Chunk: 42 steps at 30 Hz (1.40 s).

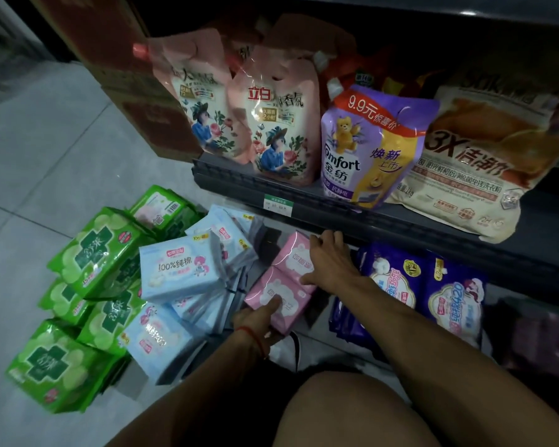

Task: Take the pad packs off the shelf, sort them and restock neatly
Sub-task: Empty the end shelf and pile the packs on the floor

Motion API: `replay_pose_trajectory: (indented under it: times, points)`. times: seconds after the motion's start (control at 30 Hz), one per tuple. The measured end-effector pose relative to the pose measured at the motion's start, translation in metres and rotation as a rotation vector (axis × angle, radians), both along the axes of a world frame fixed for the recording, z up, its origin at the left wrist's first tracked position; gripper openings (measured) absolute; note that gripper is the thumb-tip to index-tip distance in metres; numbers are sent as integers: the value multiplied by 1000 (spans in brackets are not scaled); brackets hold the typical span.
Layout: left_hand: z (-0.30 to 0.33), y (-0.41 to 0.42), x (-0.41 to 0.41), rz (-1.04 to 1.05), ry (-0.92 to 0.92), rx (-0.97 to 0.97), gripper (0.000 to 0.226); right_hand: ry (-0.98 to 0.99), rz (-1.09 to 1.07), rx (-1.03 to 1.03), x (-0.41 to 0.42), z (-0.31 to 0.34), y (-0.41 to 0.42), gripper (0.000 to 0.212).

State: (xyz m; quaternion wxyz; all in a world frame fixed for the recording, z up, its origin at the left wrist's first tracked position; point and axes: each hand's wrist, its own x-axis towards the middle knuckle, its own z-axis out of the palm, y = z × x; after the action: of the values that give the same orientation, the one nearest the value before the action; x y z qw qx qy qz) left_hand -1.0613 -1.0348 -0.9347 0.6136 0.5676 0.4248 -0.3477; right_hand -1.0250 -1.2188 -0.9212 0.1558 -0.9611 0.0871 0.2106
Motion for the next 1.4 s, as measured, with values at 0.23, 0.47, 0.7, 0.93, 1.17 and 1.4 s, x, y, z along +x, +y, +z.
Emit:
replay_pose_trajectory:
  times: [0.23,0.47,0.7,0.93,1.17,1.4]
  points:
    - [13,4,-9,7,-39,-81,39,-58,-79,184,-12,28,-12,89]
    - [73,-19,-17,-64,-307,-212,49,-172,-210,463,-46,109,-70,103]
    - [190,-78,1,-292,-676,-395,53,-406,-574,818,-121,196,-136,100]
    - [315,-144,4,-684,-958,-456,61,-695,-731,1109,-207,291,-172,48]
    - [425,-231,4,-783,-1314,-341,47,-1061,-891,1286,-245,338,-207,76]
    - [471,-350,28,-923,-1653,-188,39,-1403,-999,1193,-236,363,-254,91]
